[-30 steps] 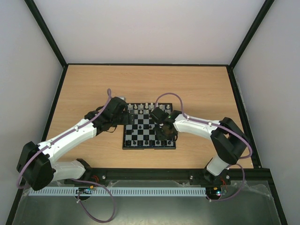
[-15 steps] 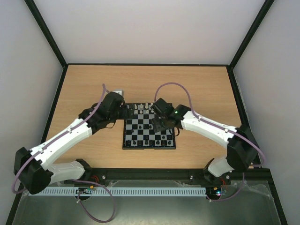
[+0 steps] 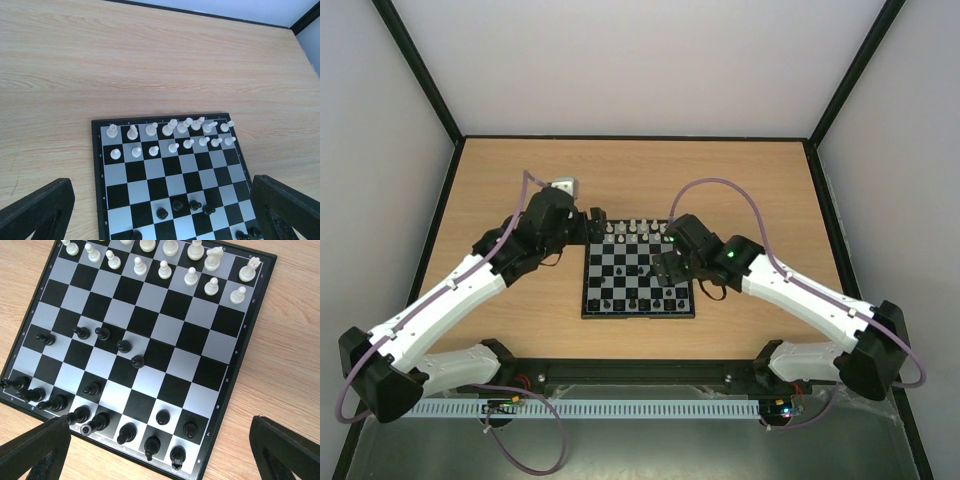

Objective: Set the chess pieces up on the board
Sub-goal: Pick up the chess piece from the chessboard.

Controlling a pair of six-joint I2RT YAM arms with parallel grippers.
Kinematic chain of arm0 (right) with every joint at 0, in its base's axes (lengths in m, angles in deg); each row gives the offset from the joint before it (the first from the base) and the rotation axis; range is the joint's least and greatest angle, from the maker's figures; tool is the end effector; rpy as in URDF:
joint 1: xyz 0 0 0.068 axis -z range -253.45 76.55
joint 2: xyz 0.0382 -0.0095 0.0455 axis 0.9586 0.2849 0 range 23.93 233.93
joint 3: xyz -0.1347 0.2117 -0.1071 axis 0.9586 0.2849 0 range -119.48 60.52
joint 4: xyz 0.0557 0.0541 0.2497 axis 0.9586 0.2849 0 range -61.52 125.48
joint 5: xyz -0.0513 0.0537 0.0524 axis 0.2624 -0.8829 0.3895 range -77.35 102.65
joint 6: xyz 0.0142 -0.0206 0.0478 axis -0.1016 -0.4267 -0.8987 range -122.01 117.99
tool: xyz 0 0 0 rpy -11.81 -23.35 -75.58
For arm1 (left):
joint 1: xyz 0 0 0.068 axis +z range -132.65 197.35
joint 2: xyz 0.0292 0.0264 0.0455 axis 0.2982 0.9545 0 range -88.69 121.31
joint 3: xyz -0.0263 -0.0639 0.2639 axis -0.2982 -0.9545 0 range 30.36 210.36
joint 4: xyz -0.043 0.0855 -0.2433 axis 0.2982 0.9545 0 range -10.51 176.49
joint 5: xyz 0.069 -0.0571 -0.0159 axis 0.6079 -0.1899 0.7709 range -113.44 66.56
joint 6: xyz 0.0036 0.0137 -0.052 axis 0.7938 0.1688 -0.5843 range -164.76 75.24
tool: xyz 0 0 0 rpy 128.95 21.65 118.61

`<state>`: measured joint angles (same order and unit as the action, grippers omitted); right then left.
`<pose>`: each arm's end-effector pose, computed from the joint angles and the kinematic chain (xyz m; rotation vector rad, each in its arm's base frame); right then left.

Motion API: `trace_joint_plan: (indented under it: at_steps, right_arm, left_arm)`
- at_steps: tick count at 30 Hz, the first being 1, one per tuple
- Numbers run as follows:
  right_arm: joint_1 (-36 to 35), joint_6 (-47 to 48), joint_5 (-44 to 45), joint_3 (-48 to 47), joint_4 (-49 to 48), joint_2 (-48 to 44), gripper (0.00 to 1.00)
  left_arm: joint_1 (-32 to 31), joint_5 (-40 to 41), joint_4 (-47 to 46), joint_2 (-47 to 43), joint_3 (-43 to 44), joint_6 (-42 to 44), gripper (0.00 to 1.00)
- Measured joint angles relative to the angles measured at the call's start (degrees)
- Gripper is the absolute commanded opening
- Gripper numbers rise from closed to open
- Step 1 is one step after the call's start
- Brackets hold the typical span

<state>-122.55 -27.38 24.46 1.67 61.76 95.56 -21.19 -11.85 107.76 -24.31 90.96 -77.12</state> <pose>0.1787 0.1951 0.2899 -0.3929 2.3544 0.3857 0.1973 -0.1481 0.3375 -0.0047 2.1613 -0.5146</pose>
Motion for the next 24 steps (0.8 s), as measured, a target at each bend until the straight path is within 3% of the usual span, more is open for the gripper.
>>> trace_joint_plan:
  at_steps: [16, 24]
  right_arm:
    - [0.0, -1.03, -2.45, 3.8, -4.39, -7.61, 0.99]
    - [0.0, -1.27, -8.22, 6.05, -7.32, -8.46, 0.99]
  left_arm:
    - [-0.2, 0.09, 0.37, 6.08, 3.61, -1.73, 0.99]
    - [-4.15, 3.54, 0.42, 8.74, 4.22, -4.0, 0.99]
